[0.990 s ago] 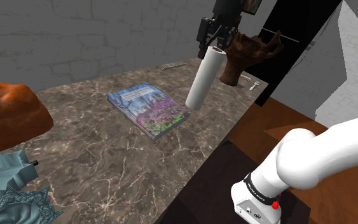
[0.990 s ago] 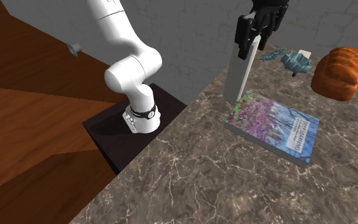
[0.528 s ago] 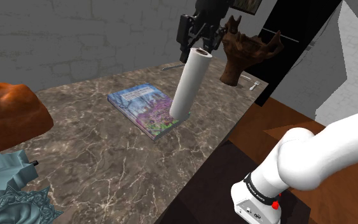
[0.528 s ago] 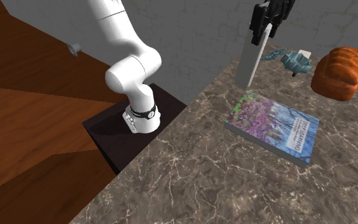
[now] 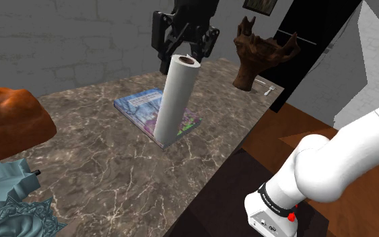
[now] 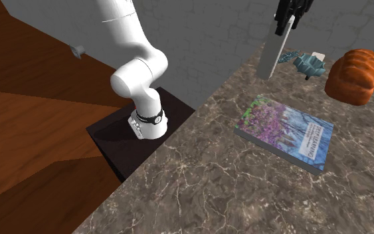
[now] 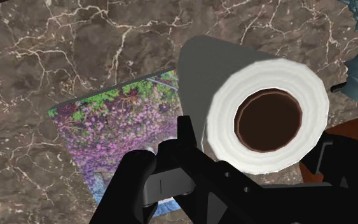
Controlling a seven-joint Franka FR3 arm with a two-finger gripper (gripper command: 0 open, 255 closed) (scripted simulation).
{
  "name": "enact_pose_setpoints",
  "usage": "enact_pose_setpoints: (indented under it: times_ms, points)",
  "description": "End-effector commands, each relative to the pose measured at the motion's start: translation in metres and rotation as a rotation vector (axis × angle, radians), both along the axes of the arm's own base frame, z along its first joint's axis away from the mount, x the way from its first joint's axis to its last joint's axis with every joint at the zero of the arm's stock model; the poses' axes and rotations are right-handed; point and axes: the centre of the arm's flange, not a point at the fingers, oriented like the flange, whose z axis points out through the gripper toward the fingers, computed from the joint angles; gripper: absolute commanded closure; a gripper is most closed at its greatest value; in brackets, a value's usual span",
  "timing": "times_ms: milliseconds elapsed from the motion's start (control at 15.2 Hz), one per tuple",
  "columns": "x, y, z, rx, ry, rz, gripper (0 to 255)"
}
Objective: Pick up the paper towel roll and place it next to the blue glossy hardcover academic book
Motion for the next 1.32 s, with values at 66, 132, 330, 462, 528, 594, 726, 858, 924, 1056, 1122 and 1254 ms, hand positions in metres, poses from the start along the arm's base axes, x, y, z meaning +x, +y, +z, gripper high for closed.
enact_pose_setpoints:
  times_ms: [66, 132, 330, 462, 528, 594, 726, 858, 924, 1056, 1122, 1254]
  points:
    - [-0.006, 0.04, 0.003, 0.001, 0.001, -0.002, 255]
    - [-0.008, 0.053, 0.003, 0.001, 0.001, -0.002, 255]
    - [-0.013, 0.093, 0.003, 0.001, 0.001, -0.002, 255]
    - [-0.016, 0.119, 0.003, 0.001, 0.001, -0.002, 255]
    - [-0.017, 0.122, 0.003, 0.001, 0.001, -0.002, 255]
    - [-0.017, 0.122, -0.002, 0.001, 0.001, -0.002, 255]
    - [-0.017, 0.122, -0.013, 0.001, 0.001, -0.002, 255]
    - [-0.017, 0.122, -0.023, 0.001, 0.001, -0.002, 255]
    - [-0.017, 0.122, -0.028, 0.001, 0.001, -0.002, 255]
    - [-0.017, 0.122, -0.039, 0.001, 0.001, -0.002, 255]
    - [-0.017, 0.122, -0.044, 0.001, 0.001, -0.002, 255]
    - [-0.017, 0.122, -0.055, 0.001, 0.001, -0.002, 255]
